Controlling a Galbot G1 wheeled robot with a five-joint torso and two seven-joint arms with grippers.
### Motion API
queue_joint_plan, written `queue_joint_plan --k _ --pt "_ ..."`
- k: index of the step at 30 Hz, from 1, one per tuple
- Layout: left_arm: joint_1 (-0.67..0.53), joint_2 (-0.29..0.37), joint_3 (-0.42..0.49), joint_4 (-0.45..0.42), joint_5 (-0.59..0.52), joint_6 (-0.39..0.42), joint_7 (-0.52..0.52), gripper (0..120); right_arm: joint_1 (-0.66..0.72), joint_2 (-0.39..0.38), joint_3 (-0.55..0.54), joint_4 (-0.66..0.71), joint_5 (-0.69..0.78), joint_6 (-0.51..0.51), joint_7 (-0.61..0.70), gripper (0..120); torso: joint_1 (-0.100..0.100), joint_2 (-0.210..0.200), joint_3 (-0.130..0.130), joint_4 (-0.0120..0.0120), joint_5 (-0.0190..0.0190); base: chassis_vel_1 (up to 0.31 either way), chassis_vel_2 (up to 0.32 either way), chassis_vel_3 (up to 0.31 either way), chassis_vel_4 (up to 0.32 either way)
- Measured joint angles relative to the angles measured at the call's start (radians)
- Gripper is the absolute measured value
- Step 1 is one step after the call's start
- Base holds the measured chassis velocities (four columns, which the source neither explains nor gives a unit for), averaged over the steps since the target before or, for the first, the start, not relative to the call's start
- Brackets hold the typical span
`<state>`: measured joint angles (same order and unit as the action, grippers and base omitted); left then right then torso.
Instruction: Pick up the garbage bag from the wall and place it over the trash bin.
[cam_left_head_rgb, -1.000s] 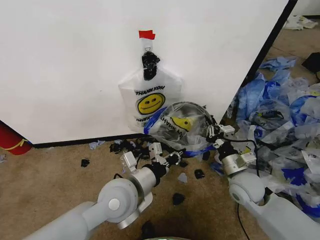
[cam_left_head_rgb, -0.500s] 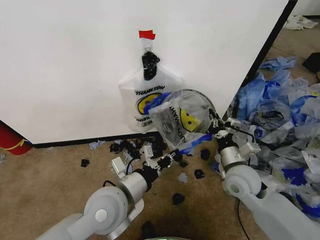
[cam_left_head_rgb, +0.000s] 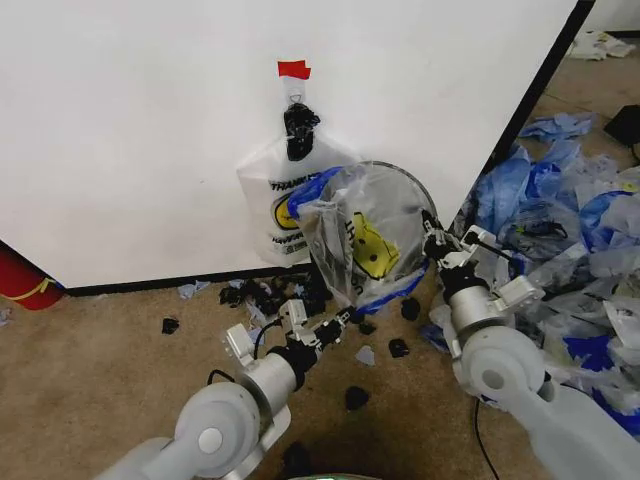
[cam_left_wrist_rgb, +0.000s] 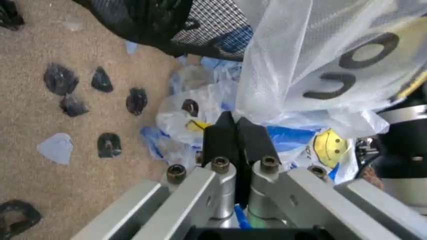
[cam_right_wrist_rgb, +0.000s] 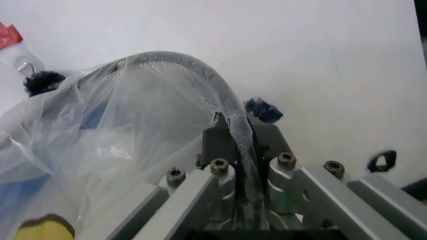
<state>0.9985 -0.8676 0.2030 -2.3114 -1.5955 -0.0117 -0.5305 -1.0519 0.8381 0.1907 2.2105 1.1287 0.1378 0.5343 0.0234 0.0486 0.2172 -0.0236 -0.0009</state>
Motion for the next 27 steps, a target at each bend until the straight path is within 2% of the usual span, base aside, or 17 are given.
queue_joint_plan --k 16,20,23,24,25,27 --pt "-0.024 -0.004 0.008 0.111 0.086 -0.02 0.022 0 -0.036 -0.057 0.011 0.08 0.032 -0.115 0.153 0 0.0 0.0 0.0 0.0 0.0 0.0 0.0 0.0 0.0" --pt "-0.025 -0.008 0.021 0.132 0.102 -0.024 0.033 8 -0.036 -0.058 0.01 0.091 0.043 -0.131 0.178 0 0.0 0.0 0.0 0.0 -0.0002 0.0 0.0 0.0 0.0" --pt "-0.027 -0.019 0.039 0.15 0.114 -0.031 0.043 22 -0.028 -0.059 0.007 0.092 0.05 -0.136 0.19 0 0.0 0.0 0.0 0.0 -0.0003 0.0 0.0 0.0 0.0" --pt "-0.027 -0.019 0.04 0.15 0.114 -0.031 0.043 22 -0.028 -0.059 0.007 0.092 0.05 -0.136 0.19 0 0.0 0.0 0.0 0.0 -0.0003 0.0 0.0 0.0 0.0" --pt "-0.031 -0.022 0.047 0.151 0.114 -0.032 0.045 30 -0.026 -0.059 0.005 0.091 0.055 -0.141 0.194 0 0.0 0.0 0.0 0.0 -0.0001 0.0 0.0 0.0 0.0" --pt "-0.036 -0.023 0.052 0.159 0.114 -0.032 0.045 27 -0.025 -0.058 0.002 0.088 0.053 -0.142 0.194 0 0.0 0.0 0.0 0.0 -0.0001 0.0 0.0 0.0 0.0"
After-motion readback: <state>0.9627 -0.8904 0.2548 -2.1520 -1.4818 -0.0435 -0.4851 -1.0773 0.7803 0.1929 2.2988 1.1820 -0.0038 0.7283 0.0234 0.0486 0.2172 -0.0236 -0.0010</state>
